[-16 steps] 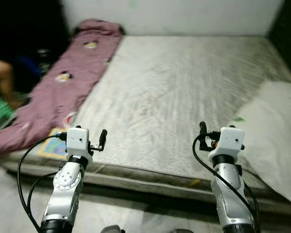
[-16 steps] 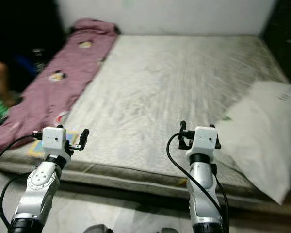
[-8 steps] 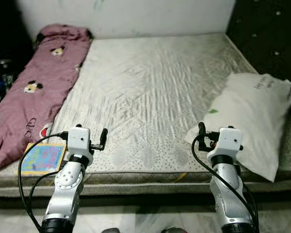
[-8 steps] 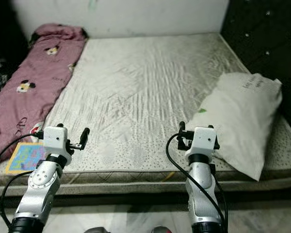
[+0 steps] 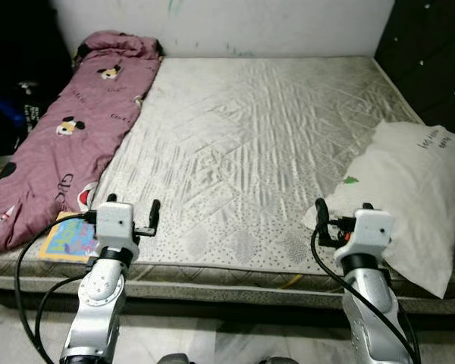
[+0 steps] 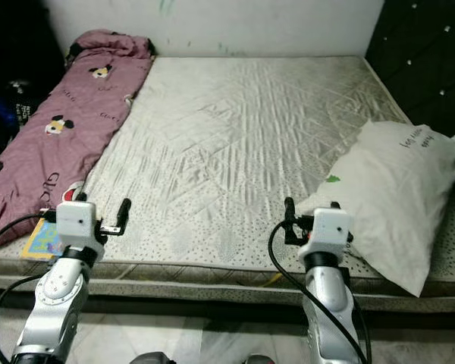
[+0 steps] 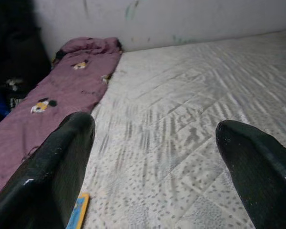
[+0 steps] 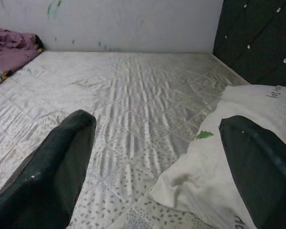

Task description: Clean up the room

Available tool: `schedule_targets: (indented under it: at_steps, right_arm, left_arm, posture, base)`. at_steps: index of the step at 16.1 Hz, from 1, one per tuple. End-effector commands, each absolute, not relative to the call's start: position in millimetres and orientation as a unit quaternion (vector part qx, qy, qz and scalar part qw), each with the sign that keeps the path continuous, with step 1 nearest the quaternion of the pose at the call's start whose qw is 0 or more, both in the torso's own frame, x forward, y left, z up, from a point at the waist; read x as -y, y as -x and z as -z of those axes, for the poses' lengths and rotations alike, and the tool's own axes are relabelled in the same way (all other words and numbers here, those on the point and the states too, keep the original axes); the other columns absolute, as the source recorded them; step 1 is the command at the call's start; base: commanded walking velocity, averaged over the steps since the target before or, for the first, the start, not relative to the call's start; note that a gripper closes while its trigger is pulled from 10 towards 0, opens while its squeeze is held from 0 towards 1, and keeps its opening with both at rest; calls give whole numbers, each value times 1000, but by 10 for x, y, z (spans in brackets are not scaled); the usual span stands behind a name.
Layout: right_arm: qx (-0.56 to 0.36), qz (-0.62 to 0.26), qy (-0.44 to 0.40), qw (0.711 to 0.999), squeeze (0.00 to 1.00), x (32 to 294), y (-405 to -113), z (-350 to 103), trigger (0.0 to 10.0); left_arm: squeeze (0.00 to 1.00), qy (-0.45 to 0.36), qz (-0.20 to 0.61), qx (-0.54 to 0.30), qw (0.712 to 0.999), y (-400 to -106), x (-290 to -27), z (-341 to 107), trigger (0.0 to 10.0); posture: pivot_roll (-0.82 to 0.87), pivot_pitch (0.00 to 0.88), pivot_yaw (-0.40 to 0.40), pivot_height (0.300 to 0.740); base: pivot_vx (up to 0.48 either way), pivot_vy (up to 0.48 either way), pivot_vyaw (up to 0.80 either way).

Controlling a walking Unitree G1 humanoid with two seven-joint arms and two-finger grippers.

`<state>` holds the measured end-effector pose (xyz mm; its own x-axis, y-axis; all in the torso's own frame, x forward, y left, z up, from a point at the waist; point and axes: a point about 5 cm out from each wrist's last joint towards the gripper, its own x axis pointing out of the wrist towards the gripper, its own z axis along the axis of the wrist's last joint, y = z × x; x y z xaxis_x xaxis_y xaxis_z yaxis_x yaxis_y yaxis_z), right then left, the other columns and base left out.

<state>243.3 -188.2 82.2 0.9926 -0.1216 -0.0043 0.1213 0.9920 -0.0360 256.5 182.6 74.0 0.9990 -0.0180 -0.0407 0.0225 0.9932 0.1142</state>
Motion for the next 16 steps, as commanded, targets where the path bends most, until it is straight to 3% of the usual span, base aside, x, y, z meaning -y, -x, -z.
schedule_targets:
  at_steps: [1,16]
  right_arm:
    - [-3,55,17,998,0,1874,-2426,-845,10000]
    - [-22,34,37,998,0,1839,-2502,-810,10000]
  left_arm:
    - [0,-52,5,-21,998,-2546,-1857,-755,10000]
    - [0,-45,34,-27,998,-2602,-1753,-751,10000]
  posture:
    - [14,0,35,740]
    - [9,0,29,740]
  base:
    - [0,0,0]
    - [0,0,0]
